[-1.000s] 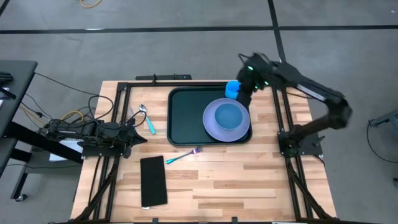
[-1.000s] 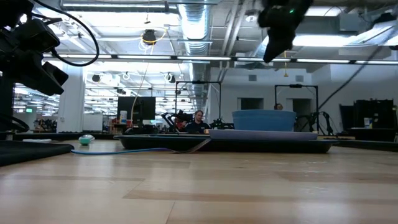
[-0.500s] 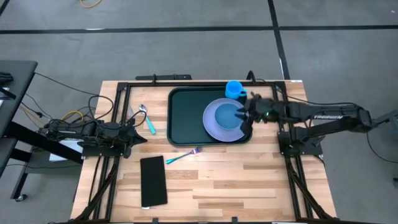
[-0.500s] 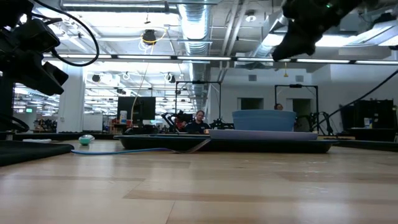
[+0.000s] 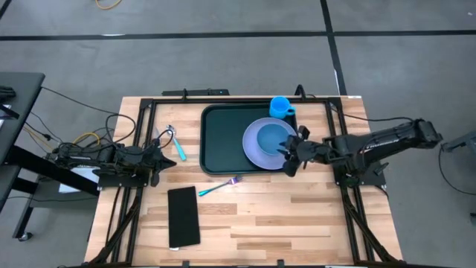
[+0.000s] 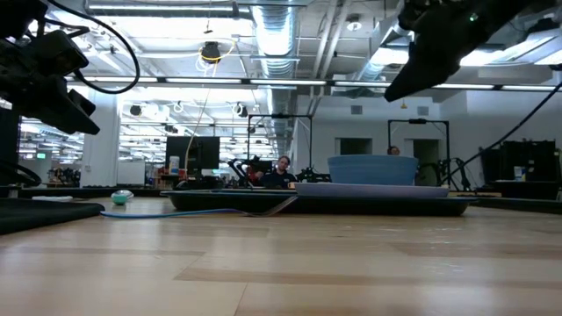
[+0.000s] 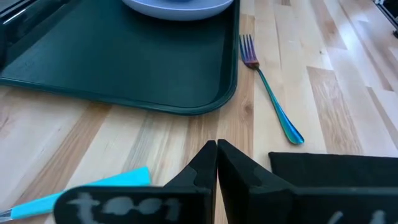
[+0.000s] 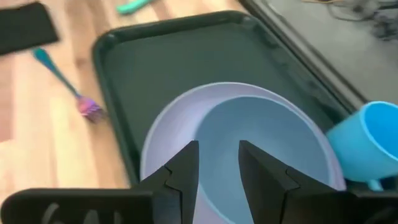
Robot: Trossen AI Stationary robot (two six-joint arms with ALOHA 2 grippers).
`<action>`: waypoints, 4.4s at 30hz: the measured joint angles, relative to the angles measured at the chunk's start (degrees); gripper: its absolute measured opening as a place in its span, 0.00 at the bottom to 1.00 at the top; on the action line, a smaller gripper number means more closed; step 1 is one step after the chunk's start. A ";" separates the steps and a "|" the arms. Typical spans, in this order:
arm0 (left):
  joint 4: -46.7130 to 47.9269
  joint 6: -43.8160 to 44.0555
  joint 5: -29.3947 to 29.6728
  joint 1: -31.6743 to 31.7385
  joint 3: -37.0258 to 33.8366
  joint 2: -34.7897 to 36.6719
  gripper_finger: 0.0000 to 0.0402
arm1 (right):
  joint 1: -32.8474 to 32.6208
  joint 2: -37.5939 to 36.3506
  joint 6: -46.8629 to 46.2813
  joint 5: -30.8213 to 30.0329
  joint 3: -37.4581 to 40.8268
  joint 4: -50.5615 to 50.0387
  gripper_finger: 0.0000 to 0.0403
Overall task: Set up tray
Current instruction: Put the black napkin on the black serving tray
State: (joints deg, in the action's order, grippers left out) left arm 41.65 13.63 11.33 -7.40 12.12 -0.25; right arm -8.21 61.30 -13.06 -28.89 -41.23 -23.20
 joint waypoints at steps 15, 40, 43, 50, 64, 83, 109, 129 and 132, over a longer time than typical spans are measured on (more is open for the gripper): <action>-1.09 -0.59 0.31 0.00 -0.02 -0.02 0.00 | -2.99 -1.18 0.95 -9.29 0.00 -1.07 0.27; -2.20 6.20 25.17 0.00 0.00 0.00 0.00 | -2.97 -1.09 1.49 -8.68 0.00 -2.08 0.27; -1.90 7.12 27.79 0.00 0.00 0.00 0.00 | -2.97 -1.09 1.49 -8.65 0.00 -2.10 0.27; -14.36 23.95 28.93 0.00 -0.02 -0.02 0.00 | -2.97 -1.07 1.50 -8.57 0.00 -2.10 0.27; -16.75 14.43 39.64 0.00 0.00 -0.02 0.00 | -2.97 -1.05 1.51 -8.59 1.26 -2.26 0.27; -28.00 12.25 11.12 -0.04 0.04 -7.49 0.07 | -2.97 -1.05 1.55 -8.68 1.26 -2.51 0.27; -8.73 24.45 1.39 -21.43 32.62 -61.17 0.48 | -3.42 -1.05 -1.60 -8.50 1.29 -3.19 0.27; 20.18 27.55 -11.12 -32.13 60.86 -100.85 0.48 | -10.42 -1.05 -6.04 -8.52 1.29 -3.30 0.27; 18.38 30.52 -8.22 -34.42 60.50 -101.22 0.48 | -11.44 -1.05 -6.10 -8.53 1.29 -3.19 0.27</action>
State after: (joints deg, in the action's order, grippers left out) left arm 60.03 44.15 3.11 -41.82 72.62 -101.48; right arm -19.65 60.25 -19.16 -37.41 -39.94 -26.39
